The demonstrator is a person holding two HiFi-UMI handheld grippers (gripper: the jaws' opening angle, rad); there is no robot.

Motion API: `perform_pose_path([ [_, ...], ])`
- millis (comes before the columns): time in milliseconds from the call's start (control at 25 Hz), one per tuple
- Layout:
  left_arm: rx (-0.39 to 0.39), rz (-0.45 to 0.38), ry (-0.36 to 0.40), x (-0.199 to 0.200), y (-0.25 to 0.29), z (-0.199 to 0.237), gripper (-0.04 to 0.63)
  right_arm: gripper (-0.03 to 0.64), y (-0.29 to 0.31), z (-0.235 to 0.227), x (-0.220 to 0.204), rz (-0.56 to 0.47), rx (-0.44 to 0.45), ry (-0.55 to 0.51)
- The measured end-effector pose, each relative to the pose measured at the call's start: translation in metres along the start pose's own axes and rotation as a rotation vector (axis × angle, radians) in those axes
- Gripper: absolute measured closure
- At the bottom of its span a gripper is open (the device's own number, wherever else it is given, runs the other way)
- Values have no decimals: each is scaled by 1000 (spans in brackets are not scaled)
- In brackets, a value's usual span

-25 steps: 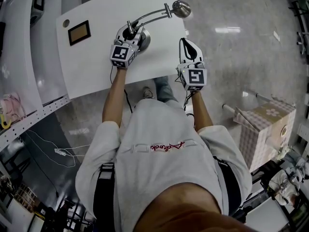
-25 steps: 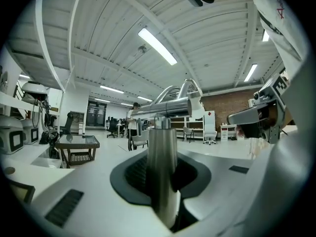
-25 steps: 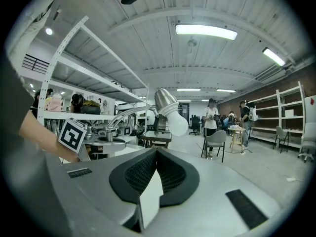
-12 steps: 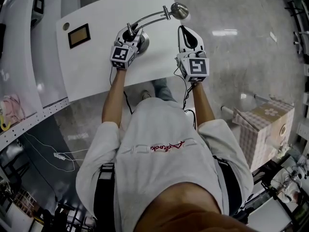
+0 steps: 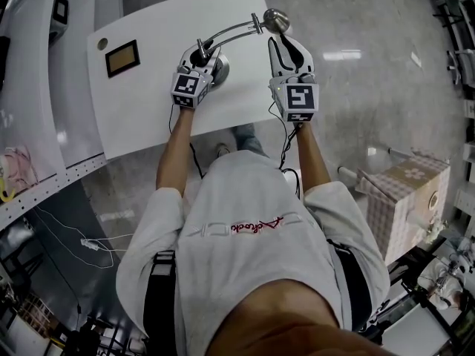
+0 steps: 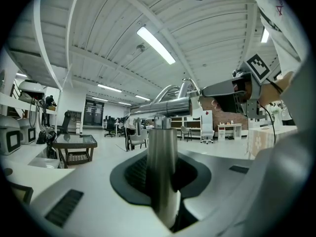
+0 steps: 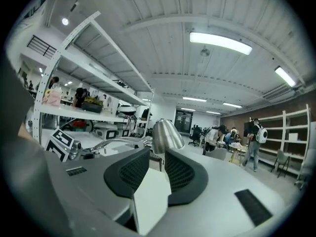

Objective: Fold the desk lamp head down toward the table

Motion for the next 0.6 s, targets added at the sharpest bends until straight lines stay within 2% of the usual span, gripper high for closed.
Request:
perform_pose_path([
  [80, -4, 1, 0, 0, 0, 0, 488, 478, 1, 3, -1, 42, -19, -113],
  [200, -7, 3, 0, 1, 0, 0, 488, 400, 3, 9, 0, 108, -94, -374],
  [320, -7, 2, -1, 0, 0, 0, 488, 360, 8, 15, 2, 160, -127, -549],
  [520, -12, 2, -2, 0, 1, -1, 488, 309, 13, 9, 2, 169, -134, -497],
  [600, -12, 3, -1, 0, 1, 0, 488, 308, 15, 7, 4, 163, -137, -494],
])
Point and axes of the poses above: the fingertips, and each gripper's own axes: y forward along the fingers, z to its left, x out of its top, the point moved 6 cm from there along -y, backward along the fingers, and after that the axes turned 2 degrees about y, right-handed, at the moved point
